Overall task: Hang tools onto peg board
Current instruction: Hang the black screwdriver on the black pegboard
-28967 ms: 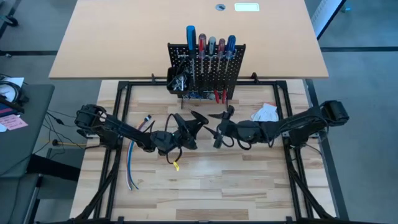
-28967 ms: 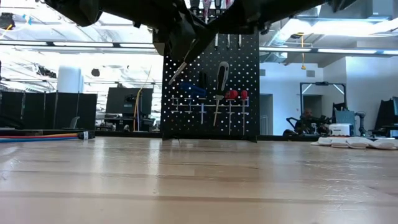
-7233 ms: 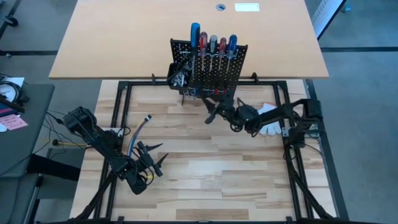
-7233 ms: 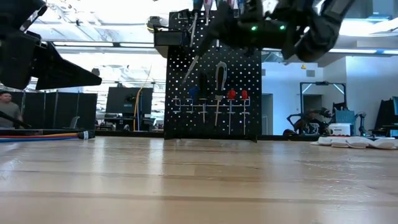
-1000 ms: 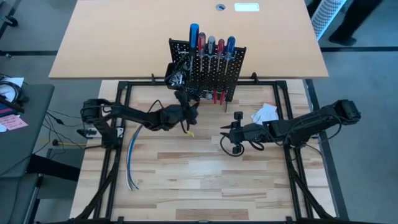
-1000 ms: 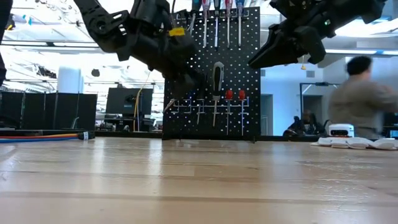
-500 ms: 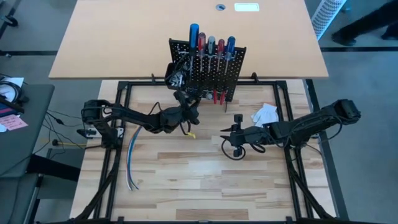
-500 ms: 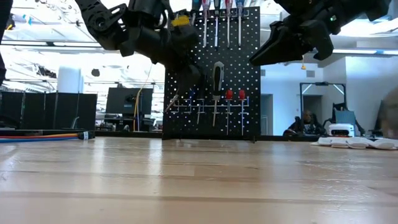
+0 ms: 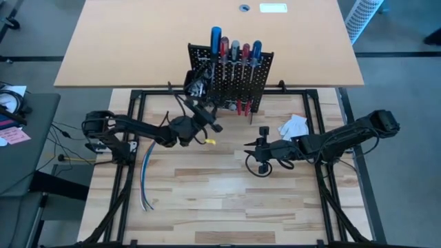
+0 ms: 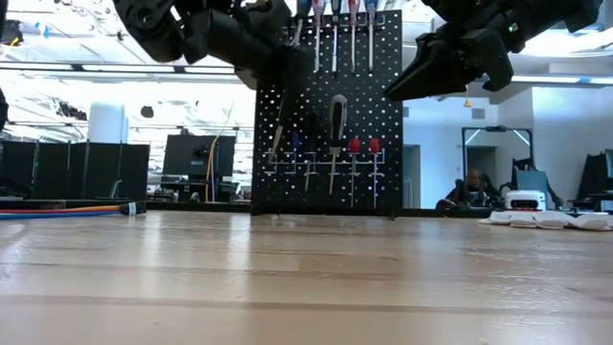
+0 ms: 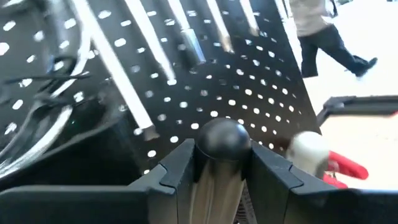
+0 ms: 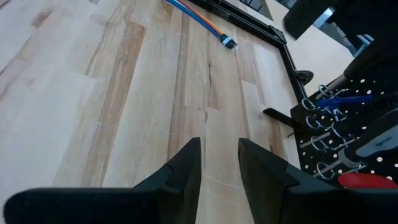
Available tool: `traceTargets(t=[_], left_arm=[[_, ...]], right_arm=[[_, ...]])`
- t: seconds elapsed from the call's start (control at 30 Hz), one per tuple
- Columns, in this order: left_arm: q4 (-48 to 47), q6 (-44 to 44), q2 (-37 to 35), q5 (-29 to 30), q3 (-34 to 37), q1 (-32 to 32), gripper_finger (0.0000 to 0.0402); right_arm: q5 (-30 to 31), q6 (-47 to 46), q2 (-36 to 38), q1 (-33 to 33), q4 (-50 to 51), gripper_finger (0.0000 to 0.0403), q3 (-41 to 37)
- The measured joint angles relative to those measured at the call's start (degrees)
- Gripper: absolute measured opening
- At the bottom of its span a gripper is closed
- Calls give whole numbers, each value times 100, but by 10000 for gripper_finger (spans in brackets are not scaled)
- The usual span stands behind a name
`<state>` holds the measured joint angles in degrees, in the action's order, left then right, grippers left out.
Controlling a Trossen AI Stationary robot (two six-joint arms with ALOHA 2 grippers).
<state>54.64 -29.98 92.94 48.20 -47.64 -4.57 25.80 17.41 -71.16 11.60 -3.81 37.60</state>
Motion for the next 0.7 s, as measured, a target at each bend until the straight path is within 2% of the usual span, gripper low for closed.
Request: traceTargets(t=[0.23,0.7], left_arm=[[-354,884,-59,-41,0,-196,111],[-465,1943,-76,-50,0,-294,113]], right_arm=[[0,-49,0,0,2,113,0],[0,-87,-2,0,0,113,0]])
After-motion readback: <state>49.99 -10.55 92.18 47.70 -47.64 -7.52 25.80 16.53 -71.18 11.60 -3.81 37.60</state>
